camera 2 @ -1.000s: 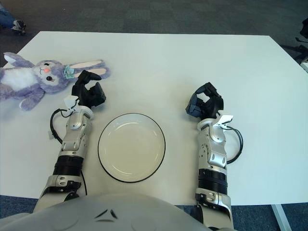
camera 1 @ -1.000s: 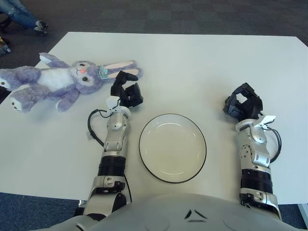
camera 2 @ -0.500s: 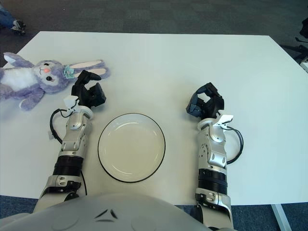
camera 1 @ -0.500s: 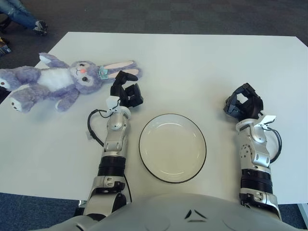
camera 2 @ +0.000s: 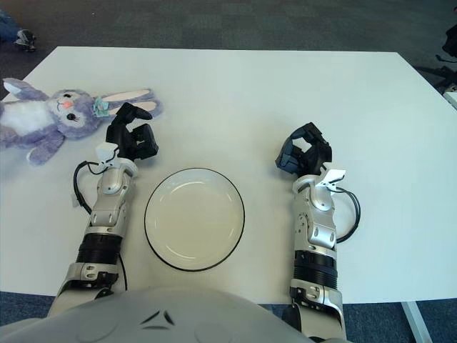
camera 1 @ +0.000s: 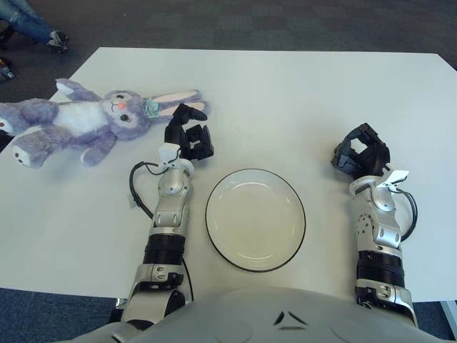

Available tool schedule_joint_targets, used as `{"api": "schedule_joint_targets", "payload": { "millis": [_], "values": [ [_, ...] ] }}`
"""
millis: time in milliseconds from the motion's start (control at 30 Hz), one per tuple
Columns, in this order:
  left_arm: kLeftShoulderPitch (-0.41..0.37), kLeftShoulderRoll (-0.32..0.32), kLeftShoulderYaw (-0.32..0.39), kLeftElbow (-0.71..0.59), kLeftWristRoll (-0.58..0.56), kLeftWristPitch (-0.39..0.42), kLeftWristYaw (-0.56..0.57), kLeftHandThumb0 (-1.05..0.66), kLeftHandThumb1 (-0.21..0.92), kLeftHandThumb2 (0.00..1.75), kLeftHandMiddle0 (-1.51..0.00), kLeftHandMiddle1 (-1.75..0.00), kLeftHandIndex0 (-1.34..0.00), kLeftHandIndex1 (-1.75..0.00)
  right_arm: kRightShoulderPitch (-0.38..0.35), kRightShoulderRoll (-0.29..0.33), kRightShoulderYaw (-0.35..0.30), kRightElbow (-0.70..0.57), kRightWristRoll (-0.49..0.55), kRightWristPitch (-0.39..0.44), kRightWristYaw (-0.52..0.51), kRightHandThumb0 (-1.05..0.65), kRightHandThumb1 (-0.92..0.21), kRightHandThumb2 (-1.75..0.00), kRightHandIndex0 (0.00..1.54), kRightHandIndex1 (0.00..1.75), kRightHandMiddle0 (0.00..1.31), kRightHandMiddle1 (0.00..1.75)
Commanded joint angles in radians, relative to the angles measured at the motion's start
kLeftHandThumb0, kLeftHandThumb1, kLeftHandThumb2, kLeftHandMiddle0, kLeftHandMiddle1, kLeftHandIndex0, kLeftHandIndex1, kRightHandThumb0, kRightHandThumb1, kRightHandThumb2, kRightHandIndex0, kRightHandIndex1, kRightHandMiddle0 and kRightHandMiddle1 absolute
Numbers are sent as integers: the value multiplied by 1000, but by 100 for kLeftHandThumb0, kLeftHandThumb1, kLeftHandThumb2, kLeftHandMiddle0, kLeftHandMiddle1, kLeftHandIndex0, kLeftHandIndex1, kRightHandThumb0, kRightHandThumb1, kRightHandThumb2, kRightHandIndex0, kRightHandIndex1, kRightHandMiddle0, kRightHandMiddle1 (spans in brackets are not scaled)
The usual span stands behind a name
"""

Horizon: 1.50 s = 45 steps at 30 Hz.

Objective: Put the doll into the plate.

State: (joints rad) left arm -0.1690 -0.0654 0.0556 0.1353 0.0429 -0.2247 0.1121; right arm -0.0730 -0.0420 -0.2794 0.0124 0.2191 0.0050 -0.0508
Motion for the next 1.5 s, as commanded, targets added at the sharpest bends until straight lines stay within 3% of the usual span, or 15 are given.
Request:
{"api": "schedule_joint_targets", "payload": {
  "millis": [0,233,700,933,1467],
  "values": [
    [36,34,1,18,20,-46,-8,-45,40,122,-117,-175,-54,-175,-3,4,-5,9,14,13,0,-54,-18,-149,134,175,73,175],
    [32,65,-1,16,40,-102,-8,-44,43,117,-117,-175,-52,-175,-9,-1,-11,27,20,5,12,-54,-17,-149,134,175,73,175],
    [38,82,9,-62,57,-122,7,-45,40,122,-118,-175,-55,-175,-14,-6,-21,36,19,9,13,-54,-18,-149,134,175,73,175],
    [15,149,33,-84,170,-179,53,-45,40,121,-114,-175,-54,-175,-25,-13,-28,59,19,4,23,-54,-18,-148,134,175,73,175],
    [18,242,41,-162,320,-133,95,-44,45,115,-106,-175,-50,-175,-41,-29,-33,110,19,-33,56,-54,-18,-149,134,175,73,175]
  ]
}}
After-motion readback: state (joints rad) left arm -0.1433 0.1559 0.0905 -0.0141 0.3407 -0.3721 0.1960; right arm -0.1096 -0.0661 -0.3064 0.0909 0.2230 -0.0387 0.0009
